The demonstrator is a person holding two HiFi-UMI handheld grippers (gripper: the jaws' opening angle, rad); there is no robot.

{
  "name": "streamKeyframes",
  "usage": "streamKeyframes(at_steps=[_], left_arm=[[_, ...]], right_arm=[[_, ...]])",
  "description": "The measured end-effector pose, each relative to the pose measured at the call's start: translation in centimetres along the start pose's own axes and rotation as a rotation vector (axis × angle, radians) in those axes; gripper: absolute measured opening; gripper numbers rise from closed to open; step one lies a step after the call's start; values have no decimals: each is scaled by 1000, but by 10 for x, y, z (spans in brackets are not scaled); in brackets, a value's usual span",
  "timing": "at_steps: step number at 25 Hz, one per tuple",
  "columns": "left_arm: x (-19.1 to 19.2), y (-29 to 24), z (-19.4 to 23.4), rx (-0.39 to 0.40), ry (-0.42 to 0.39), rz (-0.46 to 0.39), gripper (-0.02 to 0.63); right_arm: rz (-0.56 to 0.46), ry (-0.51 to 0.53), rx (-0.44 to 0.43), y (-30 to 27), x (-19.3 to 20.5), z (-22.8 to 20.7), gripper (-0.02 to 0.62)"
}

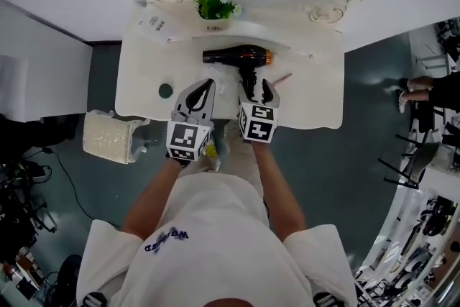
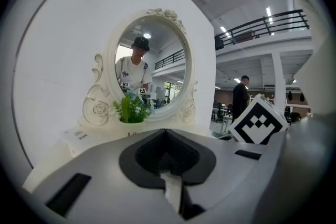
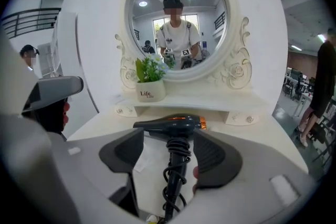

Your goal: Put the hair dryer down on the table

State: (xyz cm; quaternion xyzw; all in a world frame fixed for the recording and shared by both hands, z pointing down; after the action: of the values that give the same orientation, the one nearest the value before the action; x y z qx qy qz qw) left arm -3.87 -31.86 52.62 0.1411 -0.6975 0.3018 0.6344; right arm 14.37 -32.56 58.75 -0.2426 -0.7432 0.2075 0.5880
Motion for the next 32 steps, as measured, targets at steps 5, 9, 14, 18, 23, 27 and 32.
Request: streamKeyframes(at_steps=[5, 9, 14, 18, 23, 27, 32], left_arm=[[-43, 17, -1, -58, -25, -62, 11], [-76, 27, 0, -85, -100, -116, 11], [-110, 41, 18, -138, -125, -161, 11], [-134, 63, 23, -154, -162, -195, 11], [-152, 89, 31, -152, -179, -236, 11], [-165, 102, 32, -154, -228, -276, 11], [-169, 112, 36, -164, -227, -290, 11]], right_arm=[[-35, 33, -40, 31, -12, 12, 307], [-110, 20, -70, 61, -39, 20, 305], [-223, -11, -187, 93, -83, 42, 304], [-310, 35, -230, 123, -110, 60, 304], [-379, 46, -285, 154, -128, 74, 304], [-410, 55, -294, 170, -133, 79, 304], [-422, 44, -299, 185, -134, 79, 302]])
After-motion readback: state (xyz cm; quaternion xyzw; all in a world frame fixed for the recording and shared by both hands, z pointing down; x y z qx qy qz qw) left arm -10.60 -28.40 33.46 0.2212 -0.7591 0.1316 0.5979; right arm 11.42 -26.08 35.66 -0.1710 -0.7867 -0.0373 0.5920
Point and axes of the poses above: the fingertips, and each gripper's own axes: y backward along the fingers, z to its left, x out of its underside, the point moved 8 cm from there along y, backward along the fingers, and after that the axes turned 10 degrees about -y, right-handed, at the moved point
